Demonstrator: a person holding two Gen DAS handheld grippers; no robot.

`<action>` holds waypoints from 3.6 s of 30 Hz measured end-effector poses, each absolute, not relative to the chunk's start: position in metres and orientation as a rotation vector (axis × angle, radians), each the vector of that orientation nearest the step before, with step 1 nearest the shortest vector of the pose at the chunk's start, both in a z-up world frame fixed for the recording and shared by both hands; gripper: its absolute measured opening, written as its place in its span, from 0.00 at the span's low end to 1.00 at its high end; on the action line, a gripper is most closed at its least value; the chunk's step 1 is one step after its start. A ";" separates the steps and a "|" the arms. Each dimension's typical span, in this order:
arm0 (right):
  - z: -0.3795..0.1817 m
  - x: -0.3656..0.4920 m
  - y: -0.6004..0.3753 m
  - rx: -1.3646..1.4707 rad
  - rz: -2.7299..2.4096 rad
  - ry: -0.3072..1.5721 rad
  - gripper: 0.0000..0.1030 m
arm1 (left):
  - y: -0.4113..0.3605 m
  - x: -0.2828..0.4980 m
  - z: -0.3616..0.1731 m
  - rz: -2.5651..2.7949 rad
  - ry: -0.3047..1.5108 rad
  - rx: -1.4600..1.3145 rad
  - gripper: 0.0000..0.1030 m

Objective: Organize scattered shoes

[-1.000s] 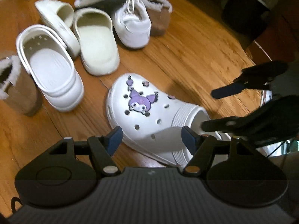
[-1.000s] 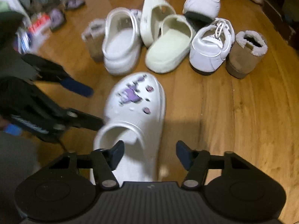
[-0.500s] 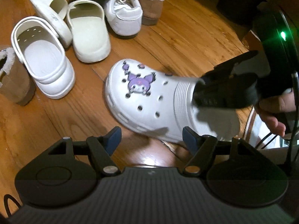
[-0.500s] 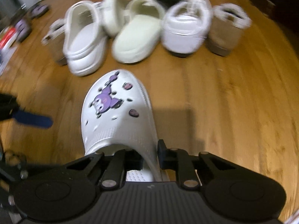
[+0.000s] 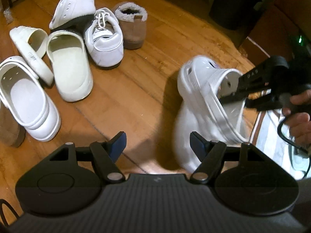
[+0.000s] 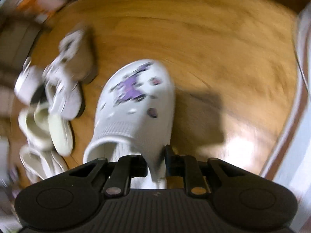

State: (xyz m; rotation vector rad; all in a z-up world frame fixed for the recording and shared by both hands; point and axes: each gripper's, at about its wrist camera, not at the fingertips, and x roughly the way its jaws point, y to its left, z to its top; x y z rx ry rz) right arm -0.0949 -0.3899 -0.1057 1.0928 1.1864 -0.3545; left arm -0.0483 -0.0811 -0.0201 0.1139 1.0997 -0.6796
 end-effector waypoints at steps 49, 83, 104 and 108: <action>-0.126 -0.034 -0.269 -1.132 0.952 0.984 0.91 | -0.109 -0.030 -0.045 -0.633 1.267 -0.078 0.79; -0.098 0.037 -0.458 -0.507 -0.158 1.210 0.87 | -0.145 -0.039 -0.044 -0.675 1.231 -0.037 0.79; -0.039 0.034 -0.183 0.026 0.516 0.916 0.28 | 0.033 0.057 -0.029 0.029 0.905 0.253 0.69; -0.049 0.040 -0.186 0.113 0.533 0.936 0.30 | 0.041 0.074 -0.038 0.063 0.898 0.350 0.74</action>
